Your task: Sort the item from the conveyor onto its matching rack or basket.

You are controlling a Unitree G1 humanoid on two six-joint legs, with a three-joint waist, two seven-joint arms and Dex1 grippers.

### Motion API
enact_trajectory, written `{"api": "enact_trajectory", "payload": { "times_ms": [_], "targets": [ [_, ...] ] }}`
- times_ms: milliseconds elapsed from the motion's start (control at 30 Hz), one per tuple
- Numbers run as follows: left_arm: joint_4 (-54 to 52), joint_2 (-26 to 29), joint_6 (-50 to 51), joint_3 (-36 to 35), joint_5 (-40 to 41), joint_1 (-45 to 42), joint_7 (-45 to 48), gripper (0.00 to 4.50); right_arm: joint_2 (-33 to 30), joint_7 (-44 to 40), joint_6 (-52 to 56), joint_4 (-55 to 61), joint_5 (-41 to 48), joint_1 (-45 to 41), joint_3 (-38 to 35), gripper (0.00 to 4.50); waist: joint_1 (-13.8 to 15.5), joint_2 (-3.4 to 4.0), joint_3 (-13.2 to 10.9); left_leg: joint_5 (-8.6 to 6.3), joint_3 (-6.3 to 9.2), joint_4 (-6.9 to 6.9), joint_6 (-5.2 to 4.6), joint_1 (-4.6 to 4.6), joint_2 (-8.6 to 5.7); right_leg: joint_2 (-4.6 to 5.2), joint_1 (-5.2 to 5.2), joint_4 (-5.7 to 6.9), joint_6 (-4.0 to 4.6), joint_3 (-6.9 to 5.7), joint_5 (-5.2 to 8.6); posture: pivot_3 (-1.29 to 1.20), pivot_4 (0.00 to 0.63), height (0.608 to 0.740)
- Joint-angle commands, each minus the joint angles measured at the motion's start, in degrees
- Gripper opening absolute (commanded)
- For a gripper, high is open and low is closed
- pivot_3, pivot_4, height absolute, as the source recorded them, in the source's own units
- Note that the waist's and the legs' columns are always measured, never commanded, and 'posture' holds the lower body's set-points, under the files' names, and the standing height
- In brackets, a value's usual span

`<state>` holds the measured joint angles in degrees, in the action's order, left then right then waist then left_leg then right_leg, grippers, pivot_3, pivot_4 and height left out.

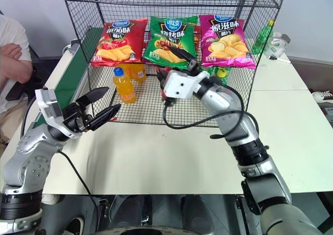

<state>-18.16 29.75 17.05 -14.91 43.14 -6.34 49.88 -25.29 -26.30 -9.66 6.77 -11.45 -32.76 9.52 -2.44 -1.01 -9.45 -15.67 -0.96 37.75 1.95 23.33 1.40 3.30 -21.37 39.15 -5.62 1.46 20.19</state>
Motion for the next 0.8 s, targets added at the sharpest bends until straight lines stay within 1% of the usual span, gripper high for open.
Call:
{"api": "enact_trajectory", "payload": {
  "times_ms": [33, 67, 133, 167, 200, 233, 267, 300, 367, 433, 500, 600, 700, 800],
  "targets": [
    [-1.1, 1.6, -0.5, -0.9, -1.0, 0.1, 0.2, 4.22, 2.6, -4.4, 3.9, 8.4, 18.0, 3.2, -5.6, 3.39, -0.1, 0.00, 0.0, 0.00, 0.02, 0.00, 0.00, 0.00, 0.02, -0.01, 0.00, 0.01, 0.00, 0.00, 0.00, 0.00, 0.150, 0.739],
    [-0.8, 2.4, -0.7, -0.8, -2.1, 0.2, 0.2, 4.22, 3.6, -5.5, 6.6, 9.9, 25.4, 5.1, -8.4, 3.39, -0.1, 0.00, 0.0, 0.00, 0.02, 0.00, 0.00, -0.01, 0.04, -0.04, 0.00, 0.01, 0.00, 0.00, 0.00, 0.00, 0.150, 0.739],
    [-0.4, 3.4, -0.9, -0.7, -3.3, 0.5, 0.1, 4.22, 4.3, -7.0, 10.6, 11.7, 34.1, 7.2, -11.8, 3.39, 0.0, 0.01, 0.0, 0.00, 0.09, 0.00, 0.00, -0.02, 0.09, -0.08, 0.06, 0.00, 0.00, -0.05, 0.00, 0.00, 0.150, 0.739],
    [0.4, 4.4, -0.4, -1.3, -3.5, 0.5, 0.2, 4.22, 3.4, -7.4, 15.5, 13.3, 40.5, 8.8, -14.4, 3.39, 0.0, 0.01, 0.0, 0.00, 0.08, 0.00, 0.00, -0.02, 0.08, -0.06, 0.07, 0.00, 0.00, -0.05, 0.00, 0.00, 0.150, 0.739],
    [0.9, 5.0, 0.0, -1.8, -3.6, 0.5, 0.2, 4.22, 2.6, -7.6, 19.1, 14.5, 45.1, 9.8, -16.1, 3.39, 0.1, 0.01, 0.0, 0.00, 0.08, 0.01, 0.00, -0.02, 0.07, -0.04, 0.08, 0.00, 0.00, -0.05, 0.00, 0.00, 0.150, 0.739],
    [1.8, 5.7, 1.1, -2.8, -3.2, 0.4, -0.8, 4.22, 1.3, -7.1, 24.4, 15.6, 51.8, 11.9, -18.8, 3.39, 0.1, 0.01, 0.0, -0.01, 0.09, 0.02, -0.01, -0.03, 0.07, -0.04, 0.13, -0.02, 0.00, -0.06, 0.00, 0.00, 0.150, 0.739],
    [2.8, 6.6, 3.4, -4.2, -1.7, 0.2, -2.0, 4.22, -0.7, -8.1, 28.1, 16.4, 56.2, 14.5, -21.2, 3.39, 0.3, 0.01, 0.0, -0.01, 0.09, 0.02, -0.02, -0.03, 0.06, -0.02, 0.13, -0.03, 0.00, -0.07, 0.00, 0.00, 0.150, 0.739],
    [3.5, 7.0, 5.1, -5.1, -0.5, 0.0, -2.8, 4.22, -2.2, -8.8, 30.3, 17.0, 58.8, 16.2, -22.8, 3.39, 0.4, 0.01, 0.0, -0.02, 0.12, 0.02, -0.04, -0.03, 0.06, -0.01, 0.15, -0.04, 0.00, -0.08, 0.00, 0.00, 0.150, 0.739],
    [4.8, 8.6, 7.2, -6.8, -0.9, 0.4, -4.6, 4.22, -6.7, -11.4, 35.8, 18.5, 65.6, 21.3, -26.7, 3.39, 0.4, 0.02, 0.0, -0.05, 0.15, 0.01, -0.08, -0.02, 0.06, -0.01, 0.17, -0.11, 0.01, -0.11, 0.00, 0.00, 0.150, 0.739],
    [5.8, 9.6, 8.2, -8.6, -1.2, 1.8, -5.1, 4.22, -11.8, -16.6, 37.4, 18.9, 66.6, 26.8, -30.0, 3.39, 0.4, 0.04, 0.0, -0.07, 0.15, -0.01, -0.12, -0.01, 0.06, -0.01, 0.17, -0.16, 0.01, -0.11, 0.00, 0.00, 0.150, 0.739],
    [6.0, 11.2, 7.2, -10.1, -2.6, 4.9, -3.1, 4.22, -16.5, -23.0, 38.2, 17.8, 66.0, 32.9, -33.2, 3.39, 0.2, 0.04, 0.0, -0.08, 0.14, -0.02, -0.13, 0.00, 0.04, -0.01, 0.16, -0.18, 0.01, -0.10, 0.01, 0.00, 0.150, 0.739],
    [7.1, 13.5, 7.0, -12.9, -3.3, 8.4, -1.3, 4.22, -21.0, -30.1, 36.8, 13.5, 63.3, 39.2, -37.1, 3.39, 0.0, 0.04, 0.0, -0.09, 0.12, -0.05, -0.15, -0.03, 0.06, -0.03, 0.18, -0.21, 0.01, -0.08, 0.01, 0.00, 0.150, 0.739],
    [8.8, 15.6, 7.6, -14.6, -3.9, 11.1, 0.3, 4.22, -22.8, -33.2, 35.8, 10.5, 62.0, 41.1, -39.4, 3.39, 0.1, 0.02, 0.0, -0.09, 0.12, -0.05, -0.15, -0.22, 0.07, -0.04, 0.38, -0.20, 0.03, -0.08, 0.01, 0.00, 0.150, 0.739],
    [12.0, 18.1, 7.5, -15.4, -5.5, 12.9, 2.4, 4.22, -23.6, -35.6, 34.7, 9.1, 60.3, 41.1, -39.9, 3.39, 0.1, 0.03, -0.1, -0.10, 0.08, -0.13, -0.14, -0.63, 0.07, 0.00, 0.74, -0.24, 0.07, -0.03, 0.03, 0.00, 0.150, 0.739]
  ]
}}
